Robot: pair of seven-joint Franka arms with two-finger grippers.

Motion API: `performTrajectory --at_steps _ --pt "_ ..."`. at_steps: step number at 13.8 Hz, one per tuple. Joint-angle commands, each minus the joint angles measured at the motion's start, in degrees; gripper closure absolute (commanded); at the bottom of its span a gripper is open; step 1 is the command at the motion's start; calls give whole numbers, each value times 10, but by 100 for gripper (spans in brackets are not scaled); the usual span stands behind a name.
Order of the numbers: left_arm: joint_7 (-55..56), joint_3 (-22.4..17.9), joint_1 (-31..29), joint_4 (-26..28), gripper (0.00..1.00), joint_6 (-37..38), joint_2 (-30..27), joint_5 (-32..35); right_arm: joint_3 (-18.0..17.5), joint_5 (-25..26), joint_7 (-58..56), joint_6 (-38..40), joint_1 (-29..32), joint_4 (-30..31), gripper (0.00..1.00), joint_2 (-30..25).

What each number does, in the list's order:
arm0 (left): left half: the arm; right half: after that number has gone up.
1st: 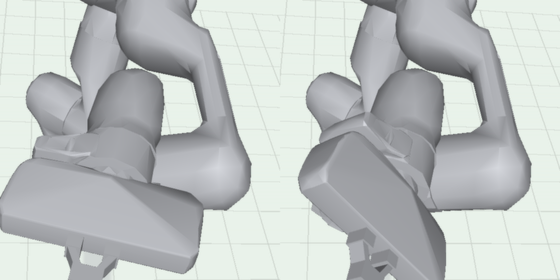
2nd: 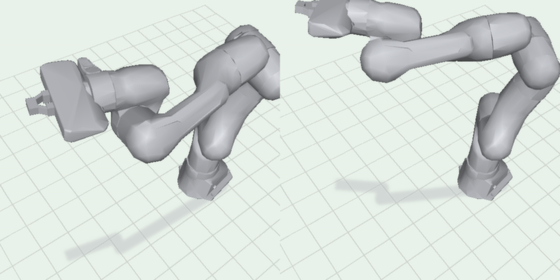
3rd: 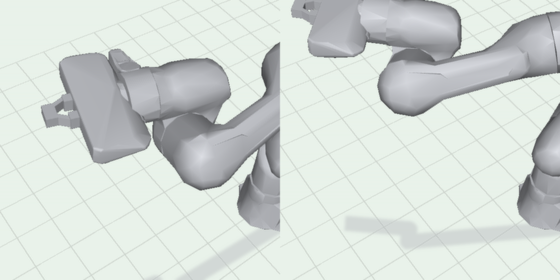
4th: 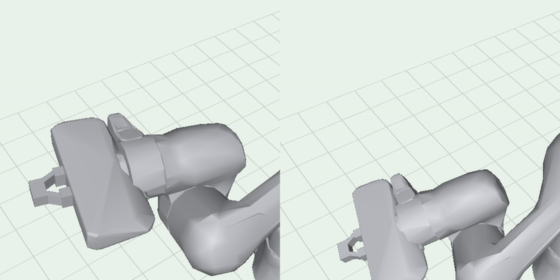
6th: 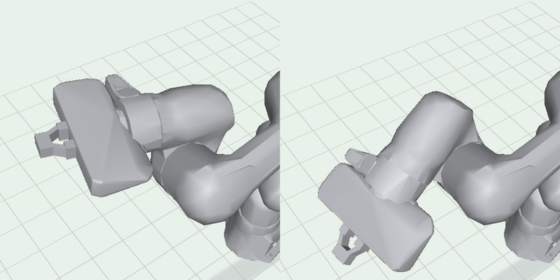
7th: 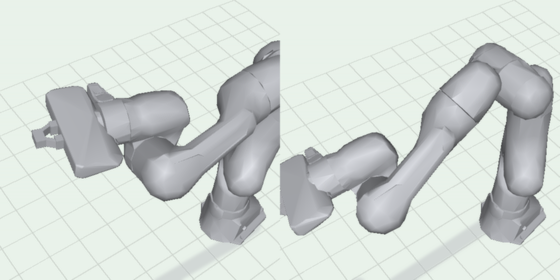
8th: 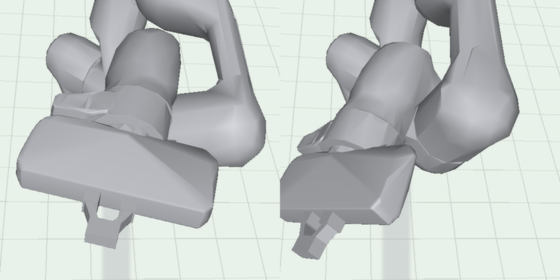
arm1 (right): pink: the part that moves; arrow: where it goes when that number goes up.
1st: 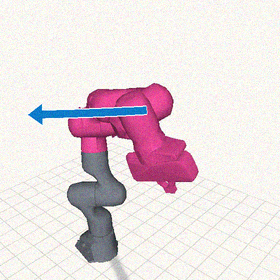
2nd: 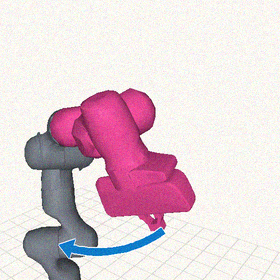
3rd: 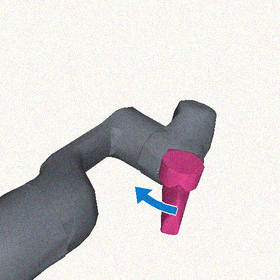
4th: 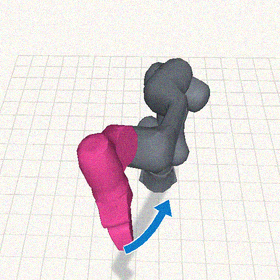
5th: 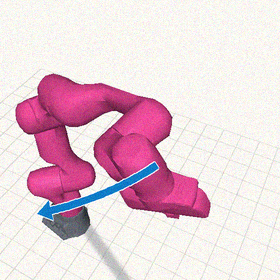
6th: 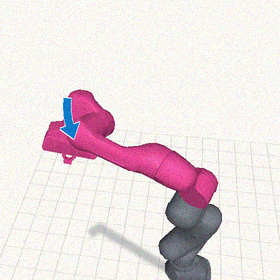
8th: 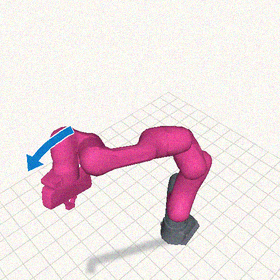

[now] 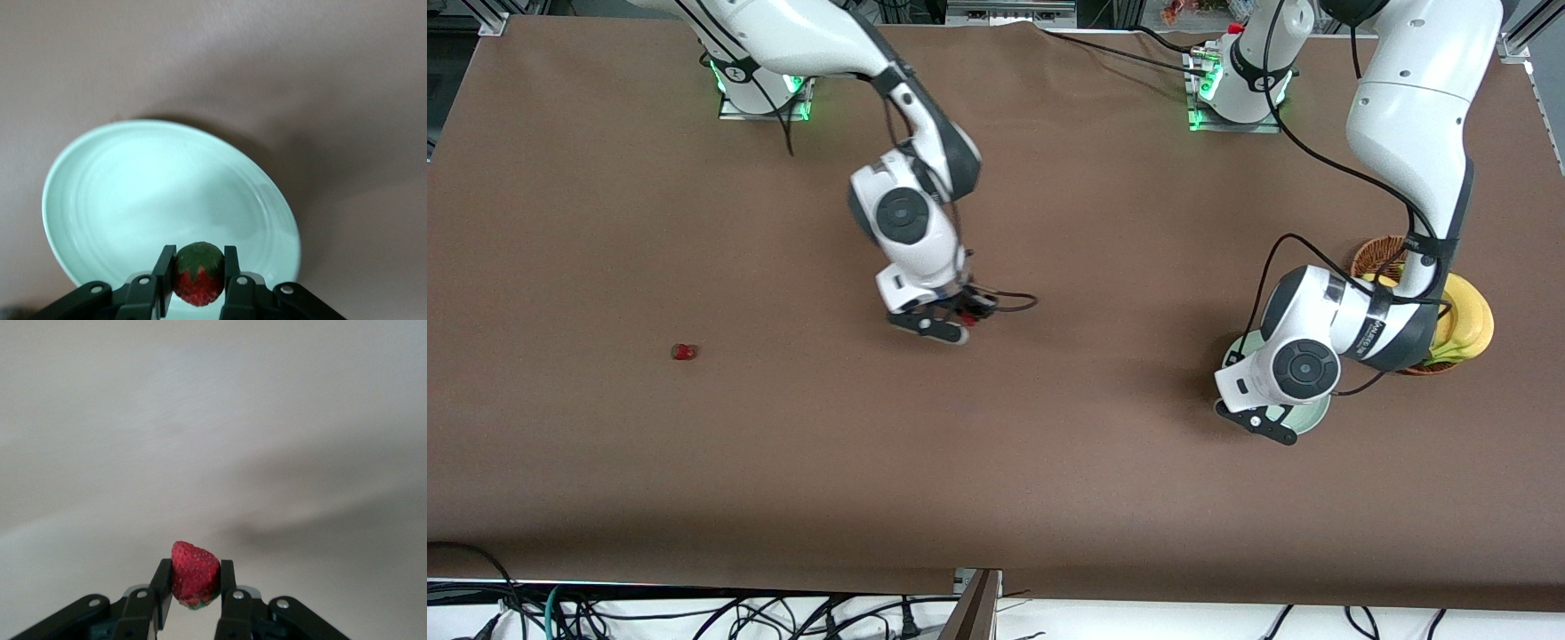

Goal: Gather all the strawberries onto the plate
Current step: 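Drop the strawberry on the plate while the right gripper sets another down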

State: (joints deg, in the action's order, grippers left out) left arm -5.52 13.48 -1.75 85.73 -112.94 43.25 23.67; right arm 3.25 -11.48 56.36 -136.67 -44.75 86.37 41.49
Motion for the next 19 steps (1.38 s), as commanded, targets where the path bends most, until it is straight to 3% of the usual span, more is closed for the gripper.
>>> performTrajectory --at_steps 1,2,3,6,7,8,9,11,14,16,19 --pt "-61 7 -23 -2 81 -17 11 3 3 -11 80 -63 -38 -99 99 84" --pt "-63 6 -23 -2 52 -17 11 3 -3 -11 95 -112 -48 -103 99 101" --pt "-63 6 -24 -3 1 -17 11 3 -10 -10 102 -161 -56 -104 99 119" --pt "-54 8 -20 -4 0 -9 2 3 -12 -9 97 -237 -75 -105 96 154" --pt "-53 13 -20 -6 0 3 -17 3 -12 -8 96 -240 -78 -105 73 156" --pt "-53 17 -18 -8 0 27 -40 2 -12 -6 96 -239 -78 -105 5 154" --pt "-52 29 -14 -8 0 53 -66 2 -10 -3 93 -235 -79 -106 0 150" --pt "-32 55 -14 -9 0 96 -109 2 -7 -4 89 -198 -69 -130 0 141" --pt "23 67 -15 -10 0 127 -160 -75 -11 -6 19 -1 -16 -227 0 131" --pt "32 66 -17 -10 0 130 -172 -116 -12 -10 -81 113 25 -239 0 101" --pt "93 67 -9 -2 0 129 -146 -119 -7 -4 -241 258 87 -235 0 57"
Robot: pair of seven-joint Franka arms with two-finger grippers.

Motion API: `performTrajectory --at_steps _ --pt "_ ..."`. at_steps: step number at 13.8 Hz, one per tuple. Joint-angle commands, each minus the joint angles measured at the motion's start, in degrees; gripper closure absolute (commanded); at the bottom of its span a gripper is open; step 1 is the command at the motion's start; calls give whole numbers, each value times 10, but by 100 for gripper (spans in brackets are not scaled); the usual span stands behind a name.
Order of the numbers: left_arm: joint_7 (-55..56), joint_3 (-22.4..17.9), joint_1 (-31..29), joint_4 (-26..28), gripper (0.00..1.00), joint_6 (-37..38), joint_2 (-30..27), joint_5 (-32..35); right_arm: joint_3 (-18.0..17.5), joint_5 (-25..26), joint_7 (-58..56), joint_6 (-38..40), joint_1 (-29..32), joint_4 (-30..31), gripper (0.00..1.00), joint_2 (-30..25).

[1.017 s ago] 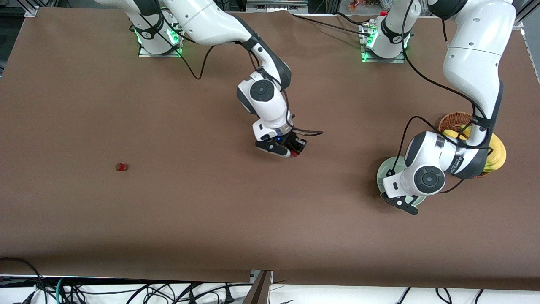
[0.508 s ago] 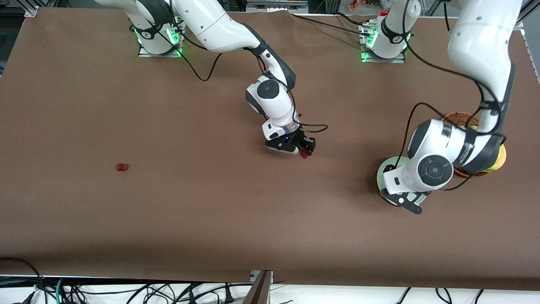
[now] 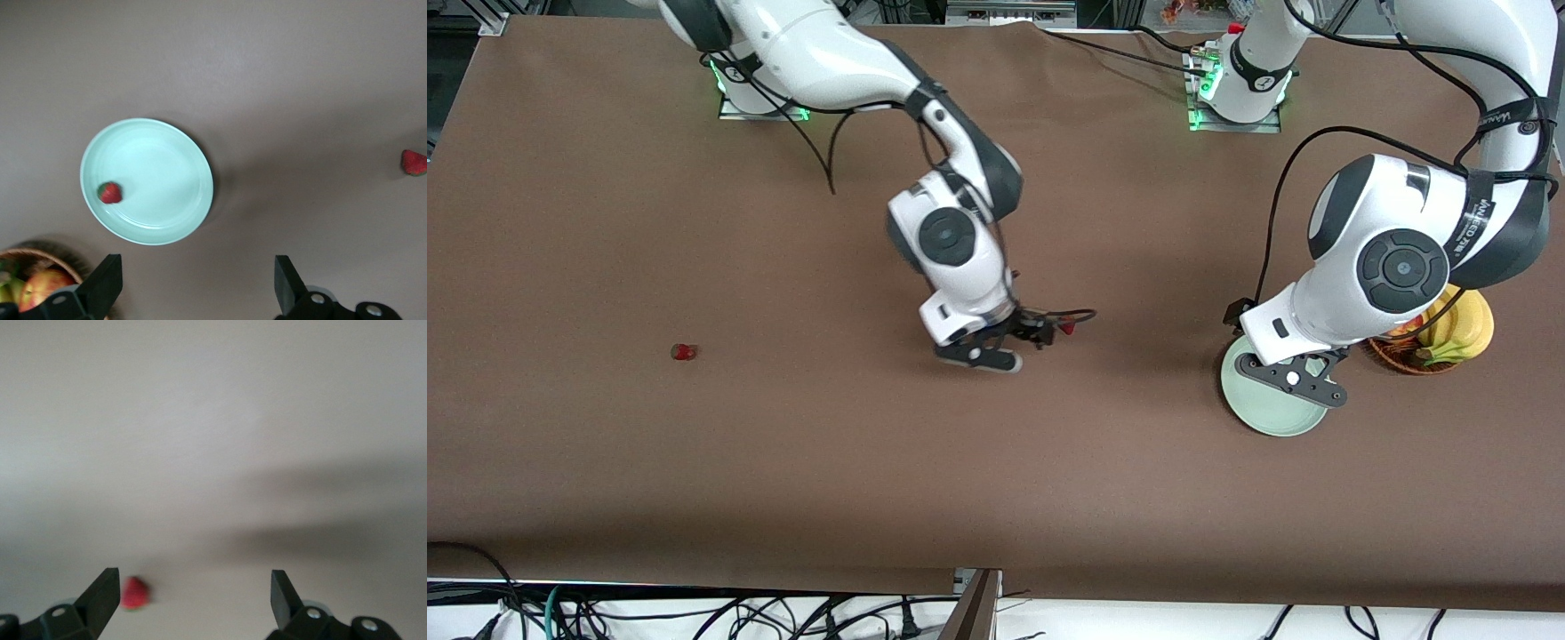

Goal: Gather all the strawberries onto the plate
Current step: 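Drop the strawberry on the plate while the right gripper sets another down, then reach the left gripper to the strawberry while the right gripper reaches the last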

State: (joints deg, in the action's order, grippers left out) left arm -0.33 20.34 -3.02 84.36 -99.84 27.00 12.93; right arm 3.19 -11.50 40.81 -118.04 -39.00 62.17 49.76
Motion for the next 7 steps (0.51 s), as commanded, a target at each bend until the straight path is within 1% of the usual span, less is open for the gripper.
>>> performTrajectory --at_steps 1,2,4,6,7 --pt "71 -1 18 12 0 -2 18 -12 0 -2 -132 111 48 7 0 -32" --pt "101 -1 34 12 0 -2 23 -18 16 -2 -173 153 64 8 0 -40" --pt "186 -1 71 12 0 -11 55 -47 53 -2 -265 239 85 8 0 -48" --pt "288 -1 114 13 0 -47 81 -46 114 -1 -379 287 87 15 0 -49" --pt "322 -2 140 14 0 -73 97 -41 144 -4 -426 299 87 32 0 -51"
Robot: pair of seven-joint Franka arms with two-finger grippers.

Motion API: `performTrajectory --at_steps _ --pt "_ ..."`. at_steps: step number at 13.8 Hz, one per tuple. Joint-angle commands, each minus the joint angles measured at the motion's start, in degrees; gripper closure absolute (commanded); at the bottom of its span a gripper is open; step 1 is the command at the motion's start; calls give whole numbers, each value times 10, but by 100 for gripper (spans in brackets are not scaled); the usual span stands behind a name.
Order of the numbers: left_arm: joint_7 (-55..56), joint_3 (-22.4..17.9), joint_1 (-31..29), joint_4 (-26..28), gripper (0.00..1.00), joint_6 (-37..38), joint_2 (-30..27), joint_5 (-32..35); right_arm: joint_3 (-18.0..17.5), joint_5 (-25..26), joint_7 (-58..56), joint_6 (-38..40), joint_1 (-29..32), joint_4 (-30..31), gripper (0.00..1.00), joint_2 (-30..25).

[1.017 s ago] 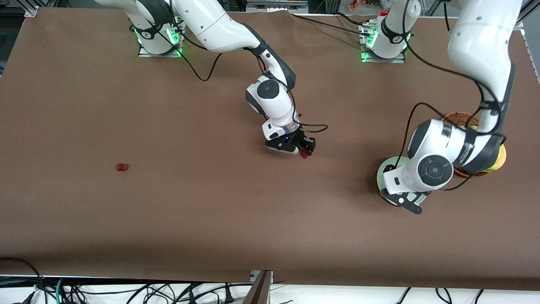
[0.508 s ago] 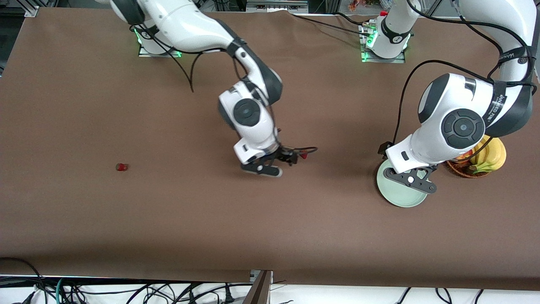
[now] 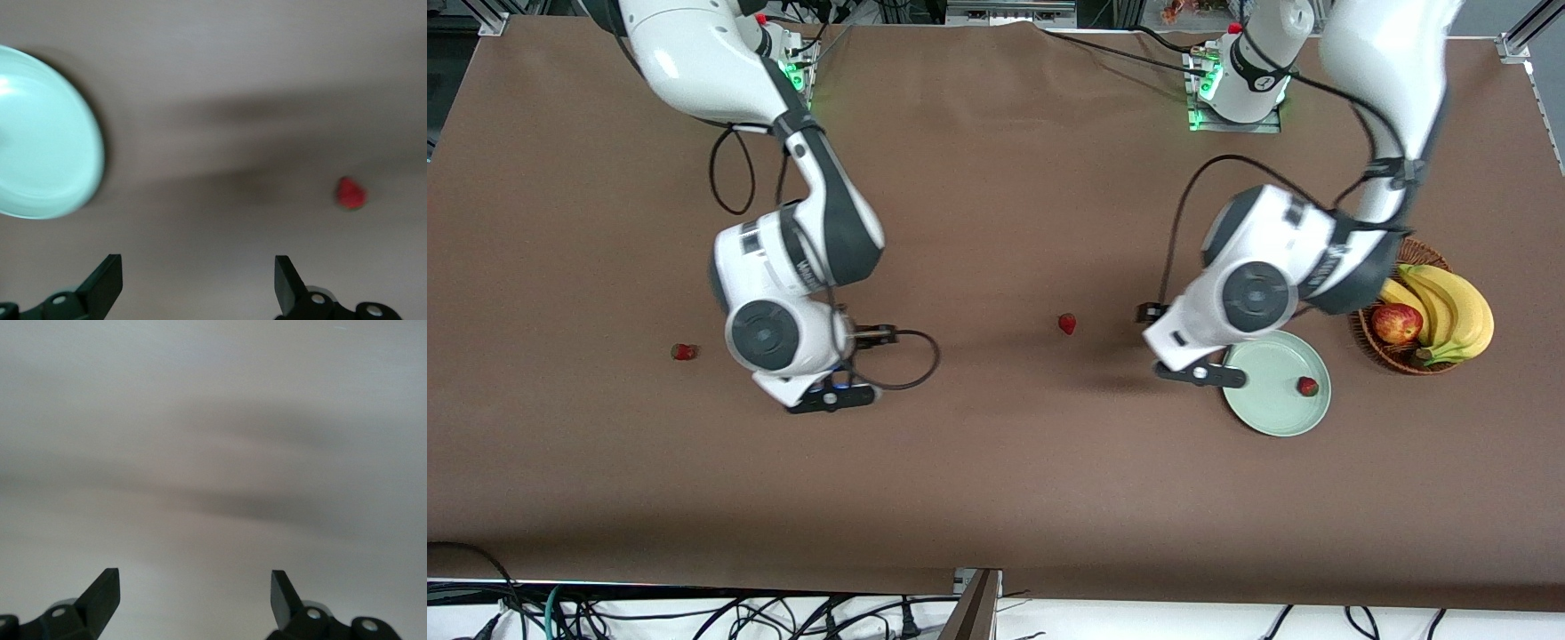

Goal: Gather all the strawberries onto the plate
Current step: 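Reach the left gripper to the strawberry while the right gripper reaches the last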

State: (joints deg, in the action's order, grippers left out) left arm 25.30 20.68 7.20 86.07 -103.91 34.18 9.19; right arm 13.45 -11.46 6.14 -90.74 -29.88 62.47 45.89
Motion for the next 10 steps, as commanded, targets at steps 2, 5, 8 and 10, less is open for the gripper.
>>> performTrajectory --at_steps 2,5,8,10 --pt "133 -6 62 -3 0 -82 54 -5 89 -7 -150 8 -4 95 0 -30" --pt "201 -6 87 -1 0 -130 75 -5 145 -7 -233 -31 -4 160 0 -34" --pt "205 -18 119 20 0 -180 90 -1 183 -10 -326 -127 1 243 0 -40" --pt "215 -18 120 43 0 -222 92 -4 185 -15 -365 -183 19 277 0 -40"
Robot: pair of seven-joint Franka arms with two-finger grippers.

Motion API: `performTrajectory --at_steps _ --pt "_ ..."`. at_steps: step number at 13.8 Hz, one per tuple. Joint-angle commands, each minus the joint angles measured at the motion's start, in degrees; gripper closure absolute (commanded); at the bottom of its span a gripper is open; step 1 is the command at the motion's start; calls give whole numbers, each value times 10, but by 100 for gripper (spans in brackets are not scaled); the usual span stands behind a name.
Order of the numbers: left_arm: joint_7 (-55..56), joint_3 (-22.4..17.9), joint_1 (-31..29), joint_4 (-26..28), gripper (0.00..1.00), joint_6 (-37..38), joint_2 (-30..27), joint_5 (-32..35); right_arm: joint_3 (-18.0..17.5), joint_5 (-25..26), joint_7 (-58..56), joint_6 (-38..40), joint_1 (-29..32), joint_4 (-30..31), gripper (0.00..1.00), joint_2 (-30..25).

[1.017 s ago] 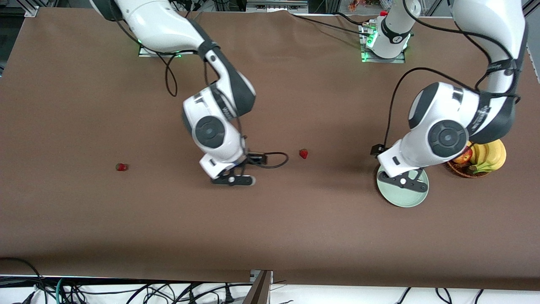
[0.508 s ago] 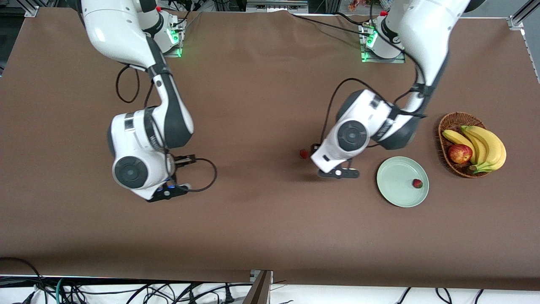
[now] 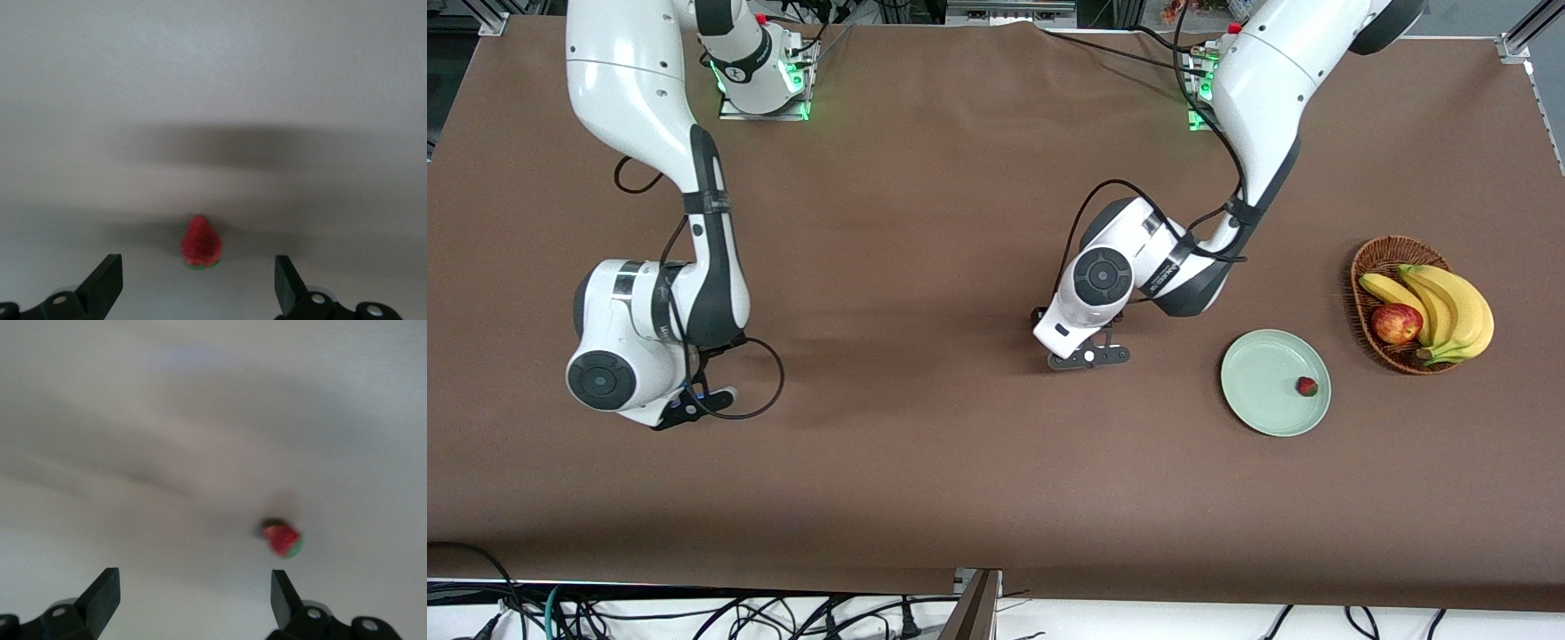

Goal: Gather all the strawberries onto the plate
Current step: 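Grasp the strawberry with the left gripper while the right gripper grasps the last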

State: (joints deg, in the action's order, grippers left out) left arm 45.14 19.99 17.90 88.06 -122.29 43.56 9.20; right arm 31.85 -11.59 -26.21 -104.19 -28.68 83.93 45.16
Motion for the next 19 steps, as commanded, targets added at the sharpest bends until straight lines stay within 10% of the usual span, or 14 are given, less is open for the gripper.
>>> performTrajectory --at_steps 1,10,14,19 --pt "36 -11 14 40 0 -70 6 -4 1 -19 -52 -62 9 73 0 -32" --pt "35 -13 6 78 3 -107 -1 -1 0 -88 -142 -128 56 113 1 -27" --pt "35 -13 5 79 94 -103 -3 4 -4 -88 -142 -171 55 138 2 -29" --pt "33 -15 -6 69 100 -3 -59 51 -5 -88 -142 -181 55 146 33 -29"
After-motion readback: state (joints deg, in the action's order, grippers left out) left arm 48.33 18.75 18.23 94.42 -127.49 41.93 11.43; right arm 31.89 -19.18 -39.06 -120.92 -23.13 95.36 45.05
